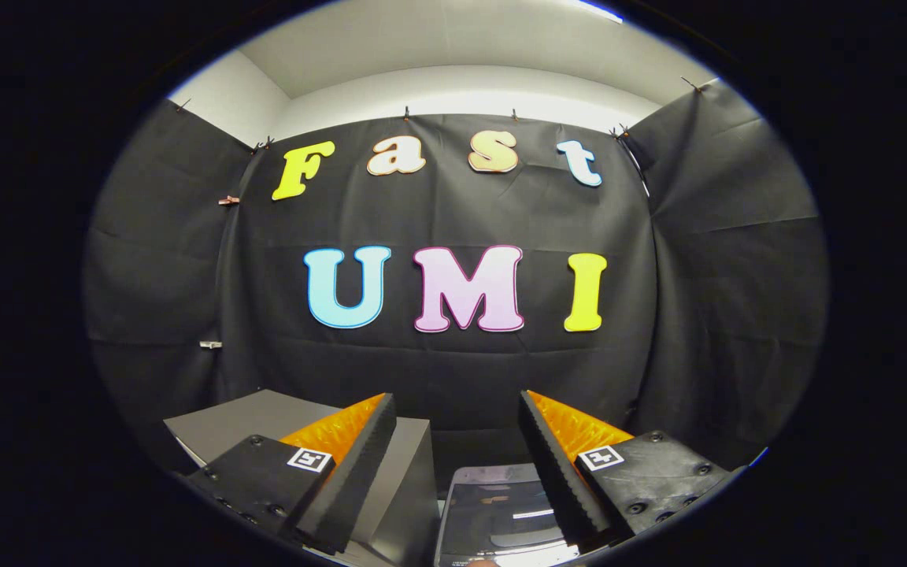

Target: Put the clothes into the washing machine and then close the washing machine lid.

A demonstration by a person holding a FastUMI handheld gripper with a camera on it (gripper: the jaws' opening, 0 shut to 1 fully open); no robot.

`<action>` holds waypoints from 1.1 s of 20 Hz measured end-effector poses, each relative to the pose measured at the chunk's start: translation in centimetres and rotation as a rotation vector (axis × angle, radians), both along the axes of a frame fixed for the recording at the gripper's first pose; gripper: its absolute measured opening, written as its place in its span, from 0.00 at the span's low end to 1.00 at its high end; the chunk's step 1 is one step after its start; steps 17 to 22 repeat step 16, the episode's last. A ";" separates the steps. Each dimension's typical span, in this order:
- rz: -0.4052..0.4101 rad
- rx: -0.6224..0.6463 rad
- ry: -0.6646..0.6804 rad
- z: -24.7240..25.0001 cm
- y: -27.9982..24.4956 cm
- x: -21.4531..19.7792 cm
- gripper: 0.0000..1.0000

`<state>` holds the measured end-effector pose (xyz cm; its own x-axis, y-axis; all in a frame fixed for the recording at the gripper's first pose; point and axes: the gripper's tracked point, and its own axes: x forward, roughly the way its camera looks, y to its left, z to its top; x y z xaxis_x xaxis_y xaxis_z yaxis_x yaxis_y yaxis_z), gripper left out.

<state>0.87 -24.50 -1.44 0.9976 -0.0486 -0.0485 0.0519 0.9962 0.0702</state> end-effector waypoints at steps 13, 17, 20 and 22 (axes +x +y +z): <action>0.007 -0.021 0.023 -0.5 0.9 -0.3 0.98; 0.012 -0.029 0.026 -0.2 1.3 -0.2 0.98; 0.012 -0.029 0.026 -0.2 1.3 -0.2 0.98; 0.012 -0.029 0.026 -0.2 1.3 -0.2 0.98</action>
